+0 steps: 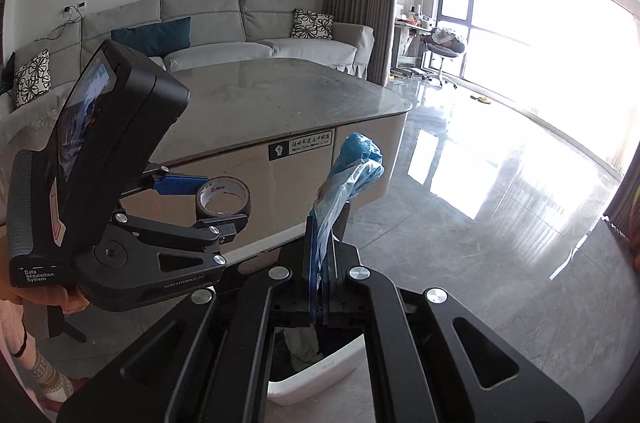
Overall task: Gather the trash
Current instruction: 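Carry the tape roll and zip bag over the trash bin with both tools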
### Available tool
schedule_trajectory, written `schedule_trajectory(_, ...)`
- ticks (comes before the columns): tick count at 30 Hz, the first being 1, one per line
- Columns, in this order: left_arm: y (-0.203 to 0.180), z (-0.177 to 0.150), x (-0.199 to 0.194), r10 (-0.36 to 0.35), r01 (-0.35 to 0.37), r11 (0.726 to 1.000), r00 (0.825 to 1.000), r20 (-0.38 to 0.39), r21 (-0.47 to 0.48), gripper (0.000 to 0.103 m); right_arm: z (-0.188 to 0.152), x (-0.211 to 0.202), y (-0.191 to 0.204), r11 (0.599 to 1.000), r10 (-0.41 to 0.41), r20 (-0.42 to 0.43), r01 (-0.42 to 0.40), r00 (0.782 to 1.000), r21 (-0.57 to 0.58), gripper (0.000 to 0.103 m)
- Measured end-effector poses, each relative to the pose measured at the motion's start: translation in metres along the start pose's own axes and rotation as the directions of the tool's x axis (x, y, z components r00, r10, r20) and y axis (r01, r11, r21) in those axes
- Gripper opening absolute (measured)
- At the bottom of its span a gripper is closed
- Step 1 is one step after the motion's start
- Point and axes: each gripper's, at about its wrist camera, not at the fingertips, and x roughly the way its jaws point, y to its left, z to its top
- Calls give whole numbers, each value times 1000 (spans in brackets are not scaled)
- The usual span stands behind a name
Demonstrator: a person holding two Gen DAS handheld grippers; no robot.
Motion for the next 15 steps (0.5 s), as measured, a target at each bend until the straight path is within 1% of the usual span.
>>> schedule_trajectory(2, -12, -3, 8, -16, 16, 1000, 1000, -18, 18, 51, -8, 5, -2, 1000, -2, -26, 2, 1000, 4, 2)
schedule_trajectory(3, -17, -6, 13, -24, 25, 999, 999, -26, 29, 51, -12, 9, -2, 1000, 12, -41, -11, 999, 13, 2)
schedule_trajectory(5, -27, -9, 22, -29, 31, 998, 999, -41, 46, 51, -17, 18, 2, 1000, 12, -60, -12, 998, -2, 2)
schedule_trajectory(7, -30, -14, 31, -36, 39, 998, 998, -56, 48, 51, -20, 27, 4, 999, 32, -73, -33, 997, -4, 2)
schedule_trajectory(9, -32, -15, 41, -44, 47, 998, 996, -75, 40, 51, -23, 38, 7, 1000, 19, -87, -21, 996, -16, 2)
schedule_trajectory(10, -33, -16, 45, -47, 50, 998, 995, -84, 38, 51, -25, 43, 7, 1000, 25, -97, -26, 995, -10, 2)
schedule_trajectory(15, -37, -21, 66, -39, 45, 997, 993, -109, 58, 51, -28, 60, 5, 1000, 24, -132, -24, 991, -2, 2)
